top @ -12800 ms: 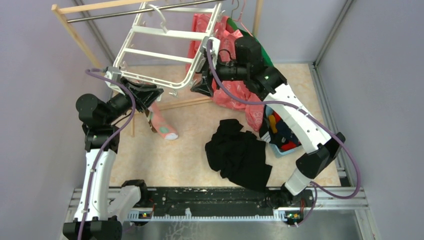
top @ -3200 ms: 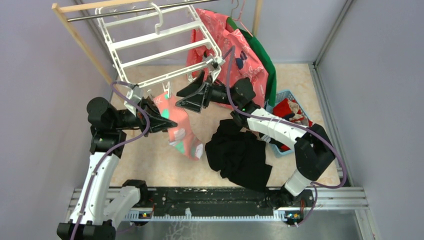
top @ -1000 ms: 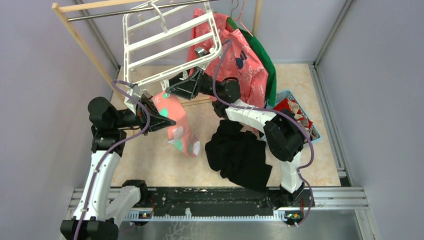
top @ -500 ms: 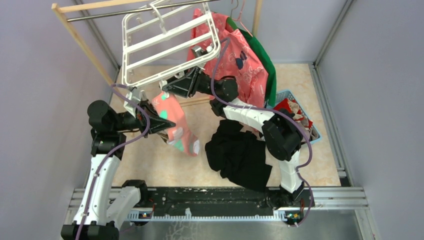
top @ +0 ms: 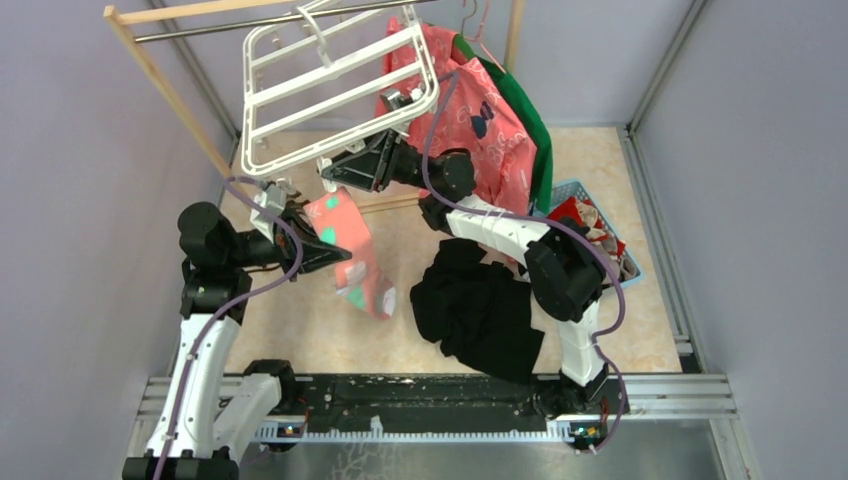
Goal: Remove the socks clipped to the hanger
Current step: Remove the sock from the hanger, then place the sock in the bin.
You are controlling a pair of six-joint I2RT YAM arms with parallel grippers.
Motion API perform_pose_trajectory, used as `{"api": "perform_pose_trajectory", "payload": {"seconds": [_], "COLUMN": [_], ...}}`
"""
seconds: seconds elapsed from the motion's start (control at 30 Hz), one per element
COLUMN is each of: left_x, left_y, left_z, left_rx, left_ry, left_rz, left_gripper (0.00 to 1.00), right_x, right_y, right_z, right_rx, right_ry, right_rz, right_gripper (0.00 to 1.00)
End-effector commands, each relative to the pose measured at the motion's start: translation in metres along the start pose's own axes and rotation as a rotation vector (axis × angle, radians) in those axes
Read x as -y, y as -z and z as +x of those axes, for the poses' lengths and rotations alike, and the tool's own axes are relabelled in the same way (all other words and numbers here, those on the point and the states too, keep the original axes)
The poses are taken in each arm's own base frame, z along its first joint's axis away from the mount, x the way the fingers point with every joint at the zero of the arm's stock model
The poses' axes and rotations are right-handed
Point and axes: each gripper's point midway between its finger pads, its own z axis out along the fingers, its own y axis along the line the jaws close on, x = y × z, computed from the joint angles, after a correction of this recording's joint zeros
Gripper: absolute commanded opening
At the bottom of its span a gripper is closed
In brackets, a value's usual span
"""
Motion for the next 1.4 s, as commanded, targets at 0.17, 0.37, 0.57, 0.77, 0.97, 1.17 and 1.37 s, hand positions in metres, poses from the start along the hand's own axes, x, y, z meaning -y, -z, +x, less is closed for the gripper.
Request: {"api": "perform_pose_trajectory", "payload": {"seconds": [0.17, 0.37, 0.57, 0.77, 0.97, 1.17, 1.37], "left_x": [0.011, 0.018, 0.017, 0.008, 0.005, 0.004, 0.004], "left_y": [0.006, 0.008, 0.008, 0.006, 0.002, -0.004, -0.013], "left_z": [0.015, 0.01, -0.007, -0.018, -0.03, -0.032, -0.035], "left_rx": [-0.039, -0.052, -0.047, -0.035, -0.004, 0.011, 0.032], "left_ry": [-0.1, -0.168, -0.205, -0.196, -0.141, -0.083, 0.001], "left_rz": [-0.01, -0.008, -0.031, -0.053, -0.035, -0.02, 0.008], "left_gripper": [0.02, 0.03, 0.03, 0.02, 0.0, 0.0, 0.0], "right_x": [-0.015, -0.005, 0.009, 0.014, 0.016, -0.001, -0.021], "right_y": [-0.003, 0.016, 0.049, 0.095, 0.152, 0.169, 0.147], "right_z": [-0.016, -0.016, -0.005, 0.004, 0.022, 0.043, 0.047], "right_rx": [-0.008, -0.021, -0.056, -0.06, -0.107, -0.209, -0.267], "right_ry": [0.074, 0.093, 0.073, 0.107, 0.18, 0.26, 0.333], "right_rz": [-0.001, 0.089, 0.214, 0.324, 0.443, 0.432, 0.325], "right_gripper": [0.2, 0.47, 0.71, 0.83, 0.83, 0.82, 0.83]}}
